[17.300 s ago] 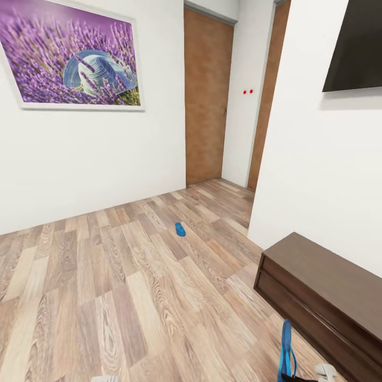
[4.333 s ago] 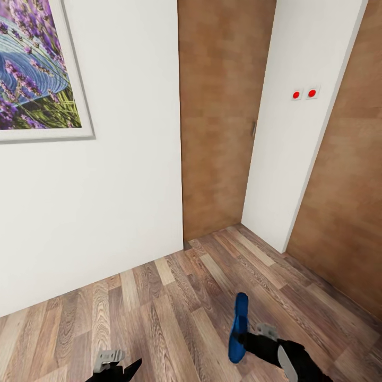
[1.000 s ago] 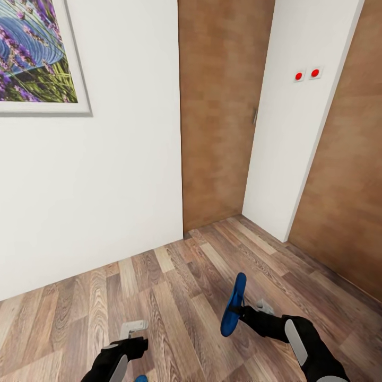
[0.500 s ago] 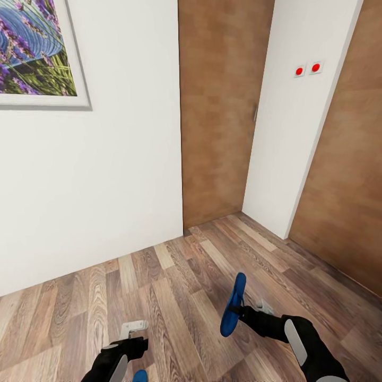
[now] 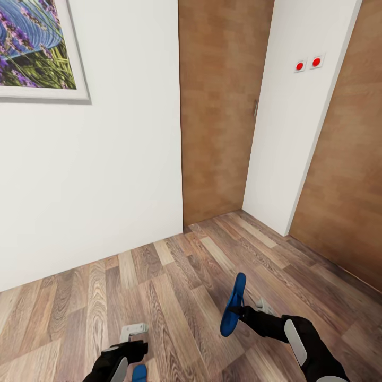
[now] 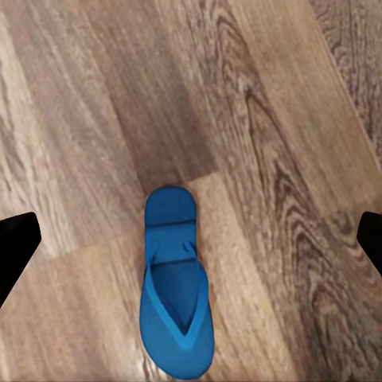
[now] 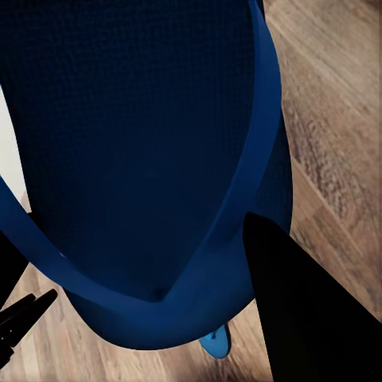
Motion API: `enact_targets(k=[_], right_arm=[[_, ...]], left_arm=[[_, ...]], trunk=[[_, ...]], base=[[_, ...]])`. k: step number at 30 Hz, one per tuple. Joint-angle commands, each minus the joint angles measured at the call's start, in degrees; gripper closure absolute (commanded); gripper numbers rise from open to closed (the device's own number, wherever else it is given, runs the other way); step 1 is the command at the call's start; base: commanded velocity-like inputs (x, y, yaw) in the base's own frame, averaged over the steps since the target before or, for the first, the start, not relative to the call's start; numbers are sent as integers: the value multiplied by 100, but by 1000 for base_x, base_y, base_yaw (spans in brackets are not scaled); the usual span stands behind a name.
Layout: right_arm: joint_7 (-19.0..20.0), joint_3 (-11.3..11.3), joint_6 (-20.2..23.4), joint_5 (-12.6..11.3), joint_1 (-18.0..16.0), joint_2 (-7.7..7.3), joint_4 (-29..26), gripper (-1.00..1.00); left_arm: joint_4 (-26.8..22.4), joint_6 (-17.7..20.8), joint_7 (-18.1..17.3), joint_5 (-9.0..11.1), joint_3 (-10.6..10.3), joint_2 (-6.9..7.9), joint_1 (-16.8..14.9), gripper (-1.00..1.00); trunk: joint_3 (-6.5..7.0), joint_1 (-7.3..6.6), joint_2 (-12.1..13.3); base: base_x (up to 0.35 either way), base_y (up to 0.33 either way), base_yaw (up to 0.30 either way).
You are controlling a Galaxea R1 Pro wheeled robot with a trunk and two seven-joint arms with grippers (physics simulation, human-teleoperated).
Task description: In the bedroom, move the book from the bed onto either nightstand, and place the two sandals side by side next to the bed.
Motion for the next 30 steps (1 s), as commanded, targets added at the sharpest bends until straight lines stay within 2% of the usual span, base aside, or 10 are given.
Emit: enact_targets(k=[1, 6, 30], right_arm=[[17, -16, 39, -17, -4, 2, -3, 100], [17, -13, 39, -17, -4, 3, -3, 100], [6, 1, 38, -16, -4, 25, 15, 100]], left_arm=[[-7, 18, 52, 60, -14, 2, 0, -100], [-6, 17, 52, 60, -14, 2, -2, -100], [-31, 45, 61, 87, 18, 3, -3, -100]], trunk=[[-24, 21, -44], [-114, 131, -245], [-645, 195, -280]], base=[[0, 0, 0], [0, 0, 0], [0, 0, 0]])
